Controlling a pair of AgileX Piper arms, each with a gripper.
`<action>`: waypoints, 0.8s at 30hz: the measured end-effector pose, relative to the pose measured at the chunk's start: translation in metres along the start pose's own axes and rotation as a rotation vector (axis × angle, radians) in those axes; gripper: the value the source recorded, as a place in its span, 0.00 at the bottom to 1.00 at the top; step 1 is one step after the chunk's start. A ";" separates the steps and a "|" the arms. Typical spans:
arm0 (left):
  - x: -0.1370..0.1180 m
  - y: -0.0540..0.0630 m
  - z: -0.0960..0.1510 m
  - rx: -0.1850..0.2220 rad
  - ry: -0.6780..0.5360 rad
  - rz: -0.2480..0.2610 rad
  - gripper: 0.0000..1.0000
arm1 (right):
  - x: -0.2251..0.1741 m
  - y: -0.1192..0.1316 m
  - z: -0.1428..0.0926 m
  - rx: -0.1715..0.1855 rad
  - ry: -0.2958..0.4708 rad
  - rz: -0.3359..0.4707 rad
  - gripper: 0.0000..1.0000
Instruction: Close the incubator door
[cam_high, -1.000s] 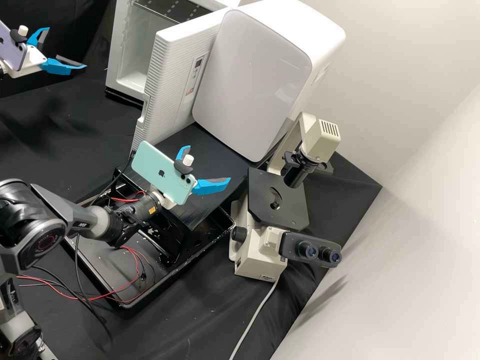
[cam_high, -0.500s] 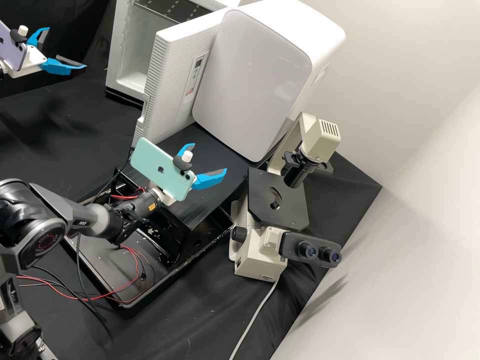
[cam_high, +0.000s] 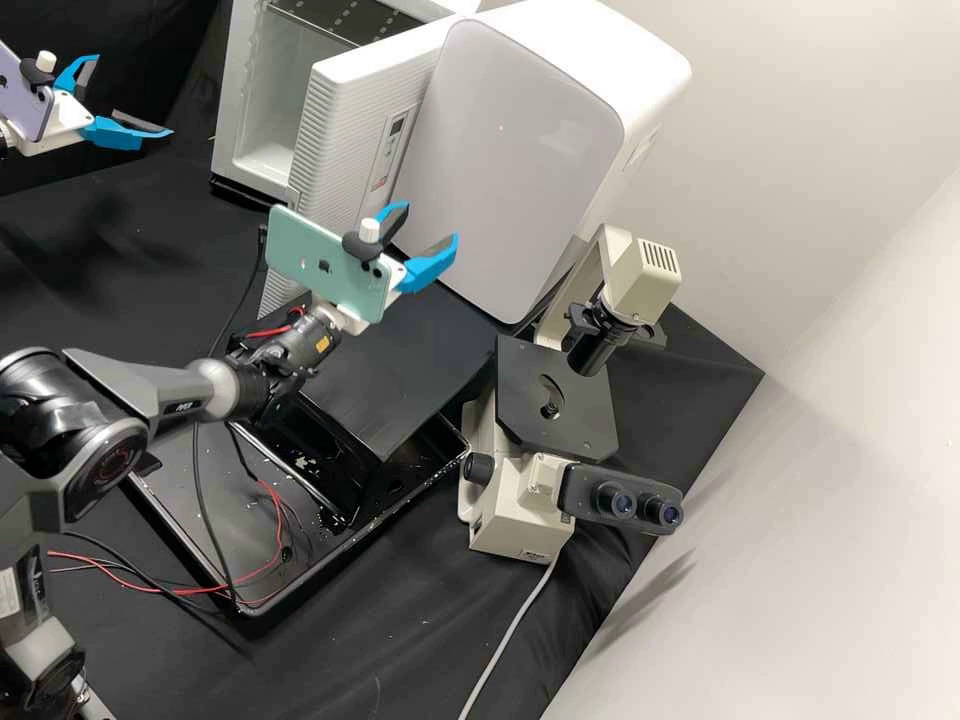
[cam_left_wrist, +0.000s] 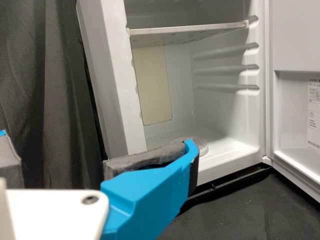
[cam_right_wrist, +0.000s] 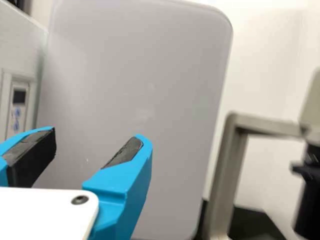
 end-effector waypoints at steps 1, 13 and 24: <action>0.000 0.000 0.000 0.000 0.000 0.000 1.00 | 0.004 0.000 -0.003 0.002 0.011 0.004 0.00; 0.000 0.000 0.000 0.000 0.000 0.000 1.00 | 0.057 -0.011 -0.031 -0.026 0.074 -0.067 0.00; 0.000 0.000 0.000 0.000 0.000 0.000 1.00 | 0.082 -0.017 -0.060 -0.061 0.130 -0.091 0.00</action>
